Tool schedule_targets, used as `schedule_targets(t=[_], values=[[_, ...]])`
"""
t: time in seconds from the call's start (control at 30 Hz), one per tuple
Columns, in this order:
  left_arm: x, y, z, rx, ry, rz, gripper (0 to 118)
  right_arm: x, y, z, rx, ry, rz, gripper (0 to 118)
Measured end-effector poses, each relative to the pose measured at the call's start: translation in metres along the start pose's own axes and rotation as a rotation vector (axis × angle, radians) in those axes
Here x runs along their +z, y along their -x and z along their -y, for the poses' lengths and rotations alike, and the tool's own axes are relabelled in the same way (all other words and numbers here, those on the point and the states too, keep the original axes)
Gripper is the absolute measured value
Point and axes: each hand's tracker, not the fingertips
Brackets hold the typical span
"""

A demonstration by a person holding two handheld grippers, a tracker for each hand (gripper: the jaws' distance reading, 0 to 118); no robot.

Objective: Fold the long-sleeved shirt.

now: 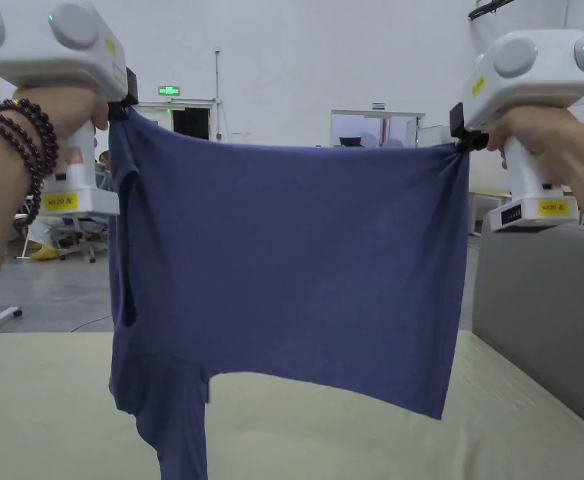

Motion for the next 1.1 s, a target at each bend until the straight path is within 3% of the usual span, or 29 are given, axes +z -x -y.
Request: schedule_targets(t=[0.13,0.33,0.5,0.67,0.83,1.1], values=[[-0.035,0.006,0.064,-0.004,0.126,-0.019,0,-0.036,0.008,0.056,-0.034,0.095,-0.031,0],[-0.077,0.021,0.173,-0.011,0.285,-0.062,0,-0.079,0.027,0.142,0.007,0.227,-0.03,0],[-0.084,0.04,0.222,0.012,0.365,-0.053,0,-0.09,0.028,0.19,0.014,0.297,-0.043,0],[-0.054,0.051,0.228,0.029,0.356,-0.026,0,-0.077,0.018,0.204,0.034,0.303,-0.065,0],[-0.001,0.059,0.243,0.012,0.343,-0.001,0,-0.021,0.019,0.235,0.093,0.279,-0.1,0],[0.109,0.076,0.336,-0.073,0.499,0.035,0,0.075,0.009,0.354,0.137,0.366,-0.169,0]])
